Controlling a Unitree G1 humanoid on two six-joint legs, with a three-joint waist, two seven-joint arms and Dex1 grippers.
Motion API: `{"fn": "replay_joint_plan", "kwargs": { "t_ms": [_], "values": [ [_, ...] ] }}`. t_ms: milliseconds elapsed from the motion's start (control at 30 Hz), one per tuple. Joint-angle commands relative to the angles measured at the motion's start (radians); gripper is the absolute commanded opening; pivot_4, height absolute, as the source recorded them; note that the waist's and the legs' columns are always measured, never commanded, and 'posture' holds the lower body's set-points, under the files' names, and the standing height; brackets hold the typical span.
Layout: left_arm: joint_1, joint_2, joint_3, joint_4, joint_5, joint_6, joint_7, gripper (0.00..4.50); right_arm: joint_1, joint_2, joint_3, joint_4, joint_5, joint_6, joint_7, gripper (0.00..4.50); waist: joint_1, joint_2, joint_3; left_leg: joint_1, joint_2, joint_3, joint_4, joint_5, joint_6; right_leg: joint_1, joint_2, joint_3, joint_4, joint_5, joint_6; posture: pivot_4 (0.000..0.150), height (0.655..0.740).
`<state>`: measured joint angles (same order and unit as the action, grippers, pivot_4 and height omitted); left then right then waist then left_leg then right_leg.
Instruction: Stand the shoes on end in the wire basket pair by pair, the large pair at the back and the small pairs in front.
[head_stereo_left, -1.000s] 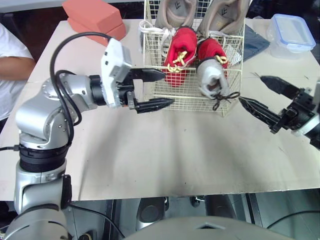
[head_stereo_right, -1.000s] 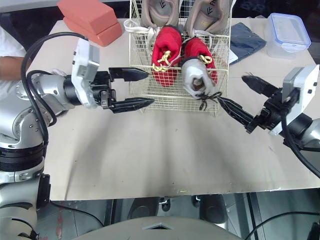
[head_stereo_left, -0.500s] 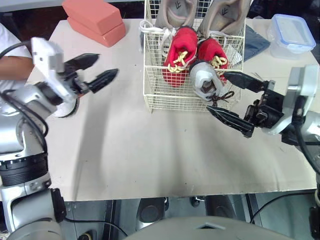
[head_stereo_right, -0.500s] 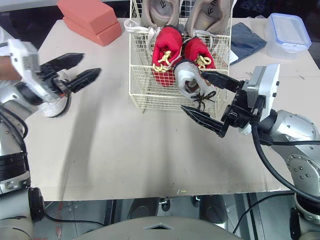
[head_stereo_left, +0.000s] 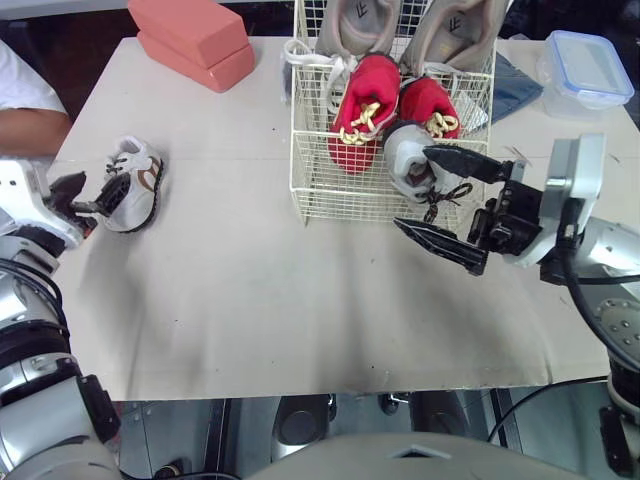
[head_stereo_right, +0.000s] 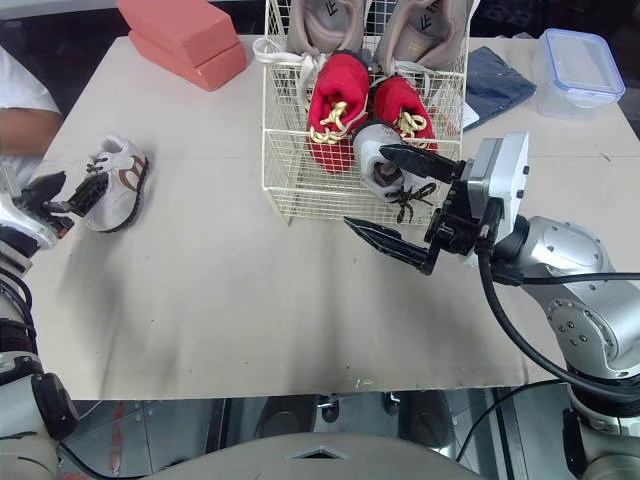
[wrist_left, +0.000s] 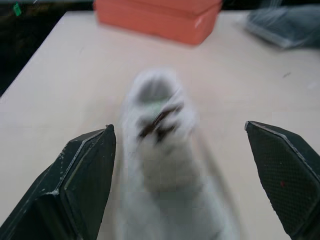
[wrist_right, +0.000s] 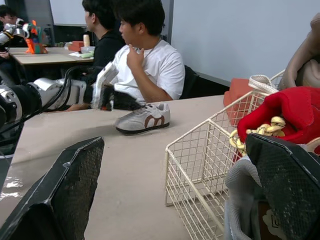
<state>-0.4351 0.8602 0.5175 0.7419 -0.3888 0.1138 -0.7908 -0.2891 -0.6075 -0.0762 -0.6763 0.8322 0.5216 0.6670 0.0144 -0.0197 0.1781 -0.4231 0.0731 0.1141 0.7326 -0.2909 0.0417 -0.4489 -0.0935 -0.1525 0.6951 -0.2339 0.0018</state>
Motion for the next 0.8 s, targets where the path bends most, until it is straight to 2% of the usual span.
{"fn": "replay_joint_plan", "kwargs": {
  "t_ms": [33, 367, 400, 433, 600, 633, 667, 700, 800],
  "values": [
    [-0.042, 0.037, -0.005, 0.085, 0.032, -0.078, 0.013, 4.50, 0.007, 0.008, -0.005, -0.035, -0.007, -0.023, -0.003, 4.47, 0.000, 0.000, 0.000, 0.000, 0.000, 0.000, 0.000, 0.000, 0.000, 0.000, 0.000, 0.000, 0.000, 0.000, 0.000, 0.150, 0.6860],
    [-0.177, 0.048, -0.107, 0.290, 0.101, -0.044, -0.029, 4.50, 0.017, 0.027, -0.001, -0.038, -0.035, -0.032, -0.006, 4.47, -0.002, -0.002, -0.001, 0.000, 0.000, 0.000, 0.000, 0.000, 0.000, 0.000, 0.000, -0.002, 0.001, 0.000, 0.000, 0.150, 0.6860],
    [-0.182, 0.051, -0.112, 0.300, 0.105, -0.042, -0.029, 3.94, 0.018, 0.028, -0.001, -0.039, -0.036, -0.033, -0.006, 4.50, -0.002, -0.002, -0.001, 0.000, 0.000, 0.000, 0.000, 0.000, 0.000, 0.000, 0.000, -0.002, 0.001, 0.000, 0.000, 0.150, 0.6860],
    [-0.185, 0.053, -0.115, 0.306, 0.111, -0.047, -0.026, 3.66, 0.019, 0.029, -0.002, -0.039, -0.036, -0.034, -0.007, 4.50, -0.003, -0.002, -0.001, 0.000, 0.000, 0.001, 0.000, 0.000, 0.000, 0.000, 0.000, -0.002, 0.001, 0.000, 0.000, 0.150, 0.6860],
    [-0.171, 0.049, -0.107, 0.293, 0.098, -0.066, -0.021, 1.49, 0.024, 0.032, -0.005, -0.040, -0.035, -0.038, -0.009, 4.50, -0.002, -0.002, -0.001, 0.000, 0.000, 0.001, 0.000, 0.000, 0.000, -0.001, 0.000, -0.001, 0.001, 0.000, 0.000, 0.150, 0.6860],
    [-0.163, 0.046, -0.102, 0.284, 0.094, -0.075, -0.019, 0.92, 0.025, 0.032, -0.005, -0.039, -0.034, -0.038, -0.009, 4.50, -0.002, -0.002, -0.001, 0.000, 0.000, 0.001, 0.000, 0.000, 0.000, -0.001, 0.000, -0.001, 0.001, 0.000, 0.000, 0.150, 0.6860],
    [-0.147, 0.036, -0.085, 0.259, 0.076, -0.100, -0.025, 0.58, 0.026, 0.034, -0.005, -0.039, -0.033, -0.039, -0.011, 4.50, -0.002, -0.002, -0.001, 0.000, 0.000, 0.001, 0.000, 0.000, 0.000, -0.001, 0.000, -0.001, 0.001, 0.000, 0.000, 0.150, 0.6860],
    [-0.129, 0.019, -0.058, 0.221, 0.049, -0.139, -0.027, 0.30, 0.026, 0.035, -0.006, -0.039, -0.030, -0.040, -0.011, 4.50, -0.003, -0.002, -0.001, 0.000, 0.000, 0.001, 0.000, 0.000, 0.000, -0.001, 0.000, -0.001, 0.001, 0.000, 0.000, 0.150, 0.6860],
    [-0.056, -0.053, 0.040, 0.030, -0.043, -0.234, -0.004, 0.23, 0.022, 0.041, -0.007, -0.036, -0.016, -0.036, -0.013, 4.50, -0.003, -0.002, -0.001, 0.000, 0.000, 0.001, 0.001, 0.000, 0.000, -0.001, -0.001, 0.001, 0.001, 0.000, -0.001, 0.150, 0.6860]
  ]
}}
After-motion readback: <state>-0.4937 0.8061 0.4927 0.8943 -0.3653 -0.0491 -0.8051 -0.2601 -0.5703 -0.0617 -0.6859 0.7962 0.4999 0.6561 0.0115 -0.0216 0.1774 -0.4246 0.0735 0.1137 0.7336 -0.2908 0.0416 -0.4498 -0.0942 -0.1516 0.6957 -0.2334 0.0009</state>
